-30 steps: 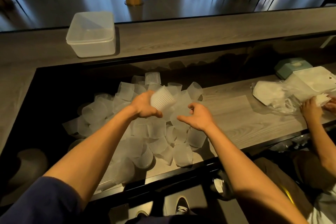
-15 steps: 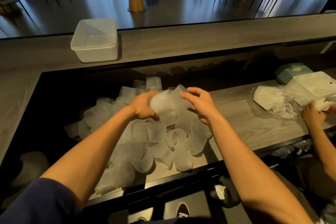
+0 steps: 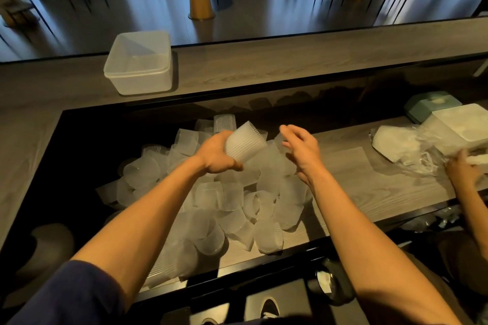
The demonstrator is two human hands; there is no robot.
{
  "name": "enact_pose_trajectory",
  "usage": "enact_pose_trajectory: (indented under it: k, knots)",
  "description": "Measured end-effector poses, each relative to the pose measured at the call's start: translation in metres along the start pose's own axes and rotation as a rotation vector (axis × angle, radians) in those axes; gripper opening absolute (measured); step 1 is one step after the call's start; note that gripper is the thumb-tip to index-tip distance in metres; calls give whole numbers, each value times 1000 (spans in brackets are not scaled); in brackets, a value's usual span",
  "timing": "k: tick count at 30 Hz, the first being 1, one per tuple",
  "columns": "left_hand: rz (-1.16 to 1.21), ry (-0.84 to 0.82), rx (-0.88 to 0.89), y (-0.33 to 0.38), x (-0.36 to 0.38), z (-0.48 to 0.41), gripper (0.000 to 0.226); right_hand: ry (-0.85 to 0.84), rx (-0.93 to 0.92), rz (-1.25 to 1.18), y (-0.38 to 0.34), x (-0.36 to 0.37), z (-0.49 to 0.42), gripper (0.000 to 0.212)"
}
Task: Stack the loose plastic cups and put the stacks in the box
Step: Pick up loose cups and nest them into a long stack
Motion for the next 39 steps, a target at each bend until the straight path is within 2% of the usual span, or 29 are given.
enact_pose_trajectory:
  k: [1,3,9,14,17,22,25,27,29,31,33,34,39]
  knots:
    - [-6,4,-10,-2,-1,-1,88,73,-5,75,5,-5,-4,48]
    - [-24,9,-31,-5,-3,-2,89,97,-22,283,16,-12,-10,51]
    - [-39,24,-61,-4,-2,-10,90,-215,-51,722,39,-6,-18,93]
    - [-66,23,-60,-4,-1,-12,90,-283,-86,876,43,8,-29,103]
    - [-87,16,-54,-9,-1,-12,94,-279,-63,910,50,15,-36,101]
    - [-88,-4,-99,-17,-1,-12,91,-246,-56,936,54,22,-38,82]
    - [-84,-3,-114,-20,-2,-9,91,-209,-92,892,50,26,-37,80]
    - [-80,3,-118,-22,-4,-7,90,-125,-121,790,42,29,-35,79]
    - [-64,-2,-125,-25,-5,-5,90,-16,-135,627,26,35,-31,74]
    - [-52,-1,-125,-28,-7,-2,90,41,-108,362,8,41,-28,66]
    - [-36,17,-120,-28,-8,-1,89,19,-33,103,-6,47,-24,65]
    - [-23,29,-115,-28,-9,0,88,-14,-8,56,-10,50,-23,66]
    - [83,59,-106,-23,-11,10,90,-175,-20,36,-13,62,-7,63]
Point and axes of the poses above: each hand's wrist, its own z-axis away from the middle knuckle, its own x-axis out of the palm, y = z × x, the point moved 1 cm from there along -z, towards the middle knuckle, and after that the axes turned 11 degrees about -x, right-handed, at the moved point
